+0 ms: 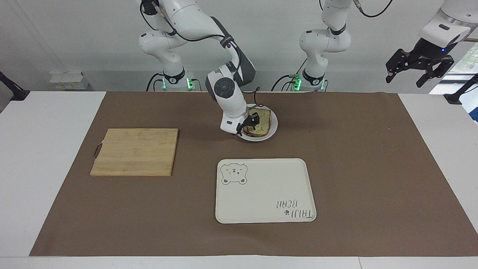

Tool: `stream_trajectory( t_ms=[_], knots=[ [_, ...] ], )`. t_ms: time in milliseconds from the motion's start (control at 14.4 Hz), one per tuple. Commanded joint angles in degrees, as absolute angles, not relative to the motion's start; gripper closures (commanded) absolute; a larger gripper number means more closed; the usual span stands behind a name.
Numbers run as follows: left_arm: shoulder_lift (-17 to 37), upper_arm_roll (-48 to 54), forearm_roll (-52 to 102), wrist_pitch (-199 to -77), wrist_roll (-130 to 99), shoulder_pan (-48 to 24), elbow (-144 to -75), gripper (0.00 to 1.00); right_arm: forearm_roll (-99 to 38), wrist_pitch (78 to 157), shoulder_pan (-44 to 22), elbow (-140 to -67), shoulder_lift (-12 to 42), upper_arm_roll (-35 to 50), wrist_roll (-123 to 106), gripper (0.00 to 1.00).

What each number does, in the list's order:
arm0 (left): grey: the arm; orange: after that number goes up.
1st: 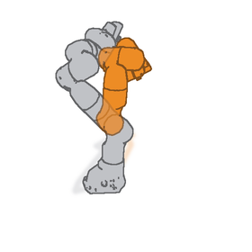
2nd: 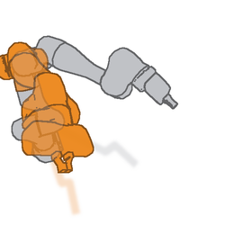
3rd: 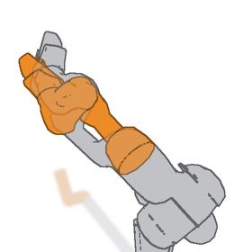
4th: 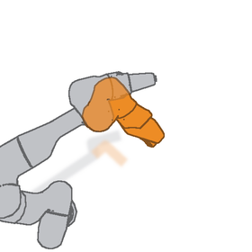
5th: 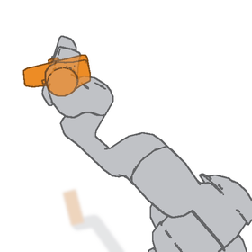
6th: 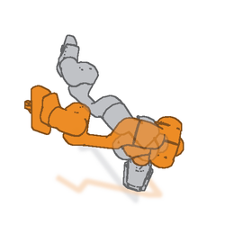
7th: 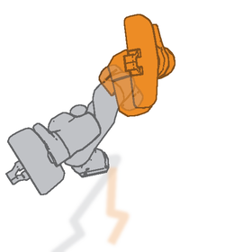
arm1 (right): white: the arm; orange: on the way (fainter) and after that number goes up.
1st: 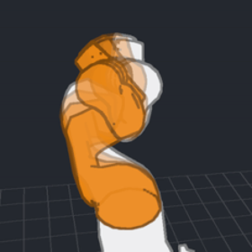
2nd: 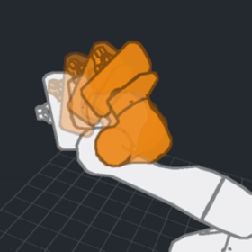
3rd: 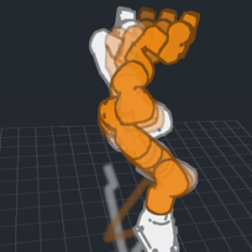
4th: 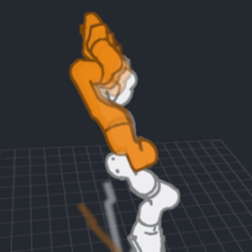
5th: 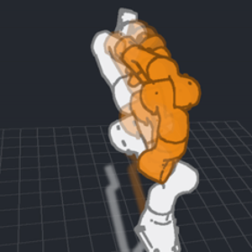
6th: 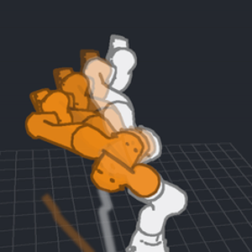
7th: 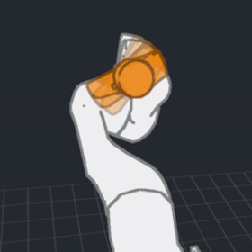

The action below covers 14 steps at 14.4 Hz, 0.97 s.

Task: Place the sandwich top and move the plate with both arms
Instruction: 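Open the right gripper and withdraw it past the cutting board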

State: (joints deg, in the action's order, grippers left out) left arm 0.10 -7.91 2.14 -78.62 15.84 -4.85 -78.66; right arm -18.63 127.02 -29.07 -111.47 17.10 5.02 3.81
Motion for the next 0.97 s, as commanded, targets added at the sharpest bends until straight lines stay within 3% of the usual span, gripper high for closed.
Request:
stream_trajectory(
  t_ms=[0, 416, 902],
  knots=[
    [-0.79, -7.56, 1.41, -78.13, 15.47, -4.39, -79.37, 0.0, -16.26, 127.18, -25.07, -109.87, 17.14, 5.36, 3.52, 0.0],
    [-0.79, -7.56, 1.41, -78.13, 15.47, -4.39, -79.37, 0.0, -16.35, 125.95, -13.81, -107.93, 14.16, 5.27, 2.99, 0.0],
    [-0.79, -7.56, 1.41, -78.13, 15.47, -4.39, -79.37, 0.0, -3.01, 124.81, -11.43, -106.97, 8.8, 4.39, 6.22, 0.0]
  ],
)
